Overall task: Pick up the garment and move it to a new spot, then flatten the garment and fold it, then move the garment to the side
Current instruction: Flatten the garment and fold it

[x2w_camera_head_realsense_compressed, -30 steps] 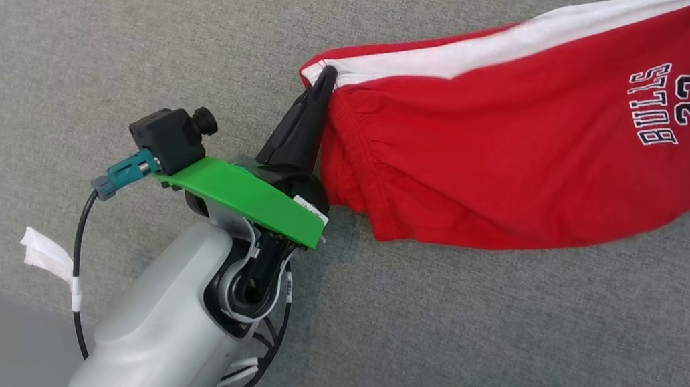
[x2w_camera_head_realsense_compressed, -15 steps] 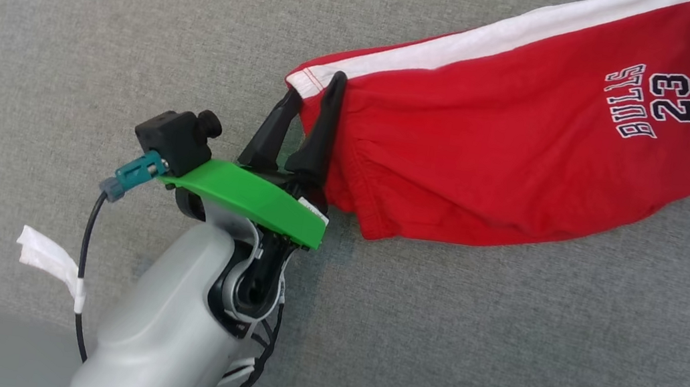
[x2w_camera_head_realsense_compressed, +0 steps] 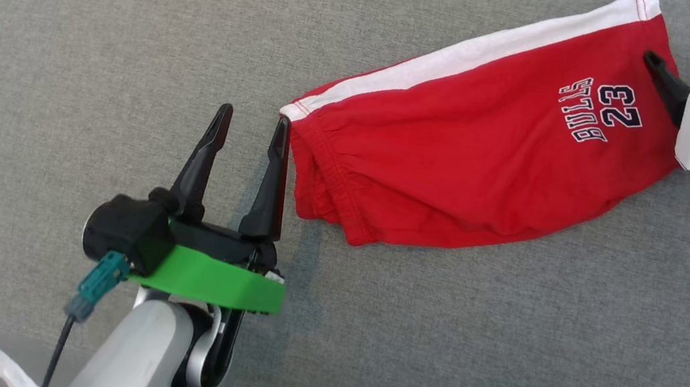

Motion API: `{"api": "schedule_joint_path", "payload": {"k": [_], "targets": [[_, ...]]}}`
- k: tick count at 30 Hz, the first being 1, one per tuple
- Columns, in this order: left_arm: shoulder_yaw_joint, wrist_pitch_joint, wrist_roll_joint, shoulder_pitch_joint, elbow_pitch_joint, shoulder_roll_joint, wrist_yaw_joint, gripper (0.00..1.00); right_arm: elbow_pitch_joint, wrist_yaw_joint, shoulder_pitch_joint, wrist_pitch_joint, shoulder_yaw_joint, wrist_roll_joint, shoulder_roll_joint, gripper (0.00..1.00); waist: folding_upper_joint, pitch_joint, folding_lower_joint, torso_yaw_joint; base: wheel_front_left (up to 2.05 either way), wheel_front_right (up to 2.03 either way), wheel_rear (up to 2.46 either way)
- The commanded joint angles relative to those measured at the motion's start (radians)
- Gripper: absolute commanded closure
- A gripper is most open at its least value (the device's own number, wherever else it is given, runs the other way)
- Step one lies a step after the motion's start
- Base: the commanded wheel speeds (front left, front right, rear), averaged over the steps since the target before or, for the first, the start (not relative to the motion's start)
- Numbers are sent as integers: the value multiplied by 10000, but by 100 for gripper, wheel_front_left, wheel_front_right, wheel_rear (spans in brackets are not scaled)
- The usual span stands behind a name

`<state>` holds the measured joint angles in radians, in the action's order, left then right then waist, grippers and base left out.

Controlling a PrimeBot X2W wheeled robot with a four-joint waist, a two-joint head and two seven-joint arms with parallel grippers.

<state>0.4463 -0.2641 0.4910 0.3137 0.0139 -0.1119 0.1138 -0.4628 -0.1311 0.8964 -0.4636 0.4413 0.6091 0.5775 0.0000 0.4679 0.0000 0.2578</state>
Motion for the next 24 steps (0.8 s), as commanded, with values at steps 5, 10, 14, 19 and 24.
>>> {"api": "schedule_joint_path", "payload": {"k": [5,10,14,19,24], "targets": [[-473,2,-1035,-607,-609,427,-421,0,-199,9,-565,-893,-1046,-1709,-550,0,0,185,0,459,0,0,0],[-698,2,-1615,-1072,-610,578,-756,0,-316,1,-1247,-1683,-2026,-2410,-1321,0,0,162,0,768,0,0,0],[-806,2,-1658,-1349,-586,612,-874,0,-285,-32,-1640,-2108,-2706,-2400,-2000,100,0,55,0,875,0,0,0],[-928,2,-1744,-1607,-574,609,-765,0,243,-23,-1812,-2229,-3517,-1769,-2542,100,0,-261,0,662,0,0,0],[-1281,2,-1858,-2030,-476,607,-872,0,778,9,-2076,-2175,-4917,-1528,-2450,100,0,-749,0,130,0,0,0]]}}
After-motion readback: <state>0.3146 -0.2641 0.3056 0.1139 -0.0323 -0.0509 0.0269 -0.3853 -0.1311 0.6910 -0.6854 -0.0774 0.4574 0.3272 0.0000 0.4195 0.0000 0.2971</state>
